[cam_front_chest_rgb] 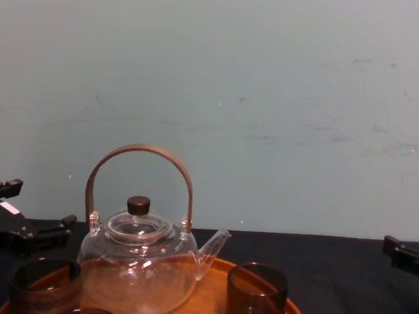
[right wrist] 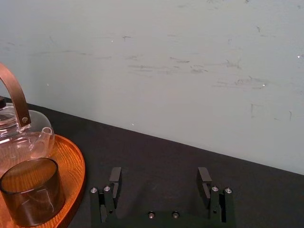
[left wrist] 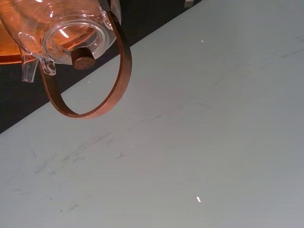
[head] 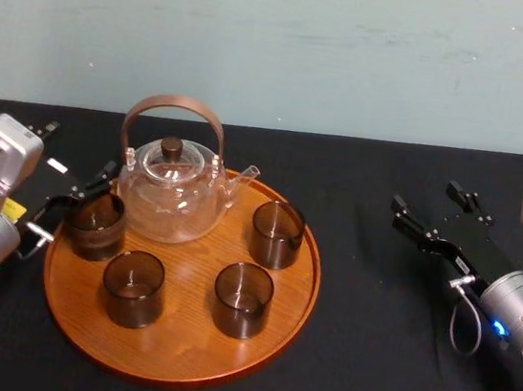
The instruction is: Pick up the glass from the table and place it on the tray.
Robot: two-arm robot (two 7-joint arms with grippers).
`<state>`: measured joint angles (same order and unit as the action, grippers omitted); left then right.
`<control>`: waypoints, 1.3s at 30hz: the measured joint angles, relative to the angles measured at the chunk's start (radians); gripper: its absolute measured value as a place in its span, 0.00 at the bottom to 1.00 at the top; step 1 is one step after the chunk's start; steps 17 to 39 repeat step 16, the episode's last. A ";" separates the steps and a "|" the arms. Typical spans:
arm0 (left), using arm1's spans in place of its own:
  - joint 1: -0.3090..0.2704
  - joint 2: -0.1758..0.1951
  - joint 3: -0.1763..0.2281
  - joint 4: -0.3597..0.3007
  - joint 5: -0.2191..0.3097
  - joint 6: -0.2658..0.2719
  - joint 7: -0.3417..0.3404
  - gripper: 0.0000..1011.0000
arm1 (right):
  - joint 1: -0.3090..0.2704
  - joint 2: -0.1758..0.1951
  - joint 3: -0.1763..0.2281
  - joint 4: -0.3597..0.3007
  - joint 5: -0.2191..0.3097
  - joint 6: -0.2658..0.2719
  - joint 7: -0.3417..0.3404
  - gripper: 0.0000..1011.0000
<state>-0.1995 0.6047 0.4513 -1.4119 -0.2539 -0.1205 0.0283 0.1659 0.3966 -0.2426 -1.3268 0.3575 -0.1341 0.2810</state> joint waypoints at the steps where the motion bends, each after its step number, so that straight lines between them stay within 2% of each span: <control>1: 0.000 0.000 0.000 0.000 0.000 0.000 0.000 0.99 | 0.000 0.000 0.000 0.000 0.000 0.000 0.000 0.99; 39: 0.000 0.000 0.000 0.000 0.000 0.000 0.000 0.99 | 0.000 0.001 -0.001 -0.001 0.001 0.000 0.000 0.99</control>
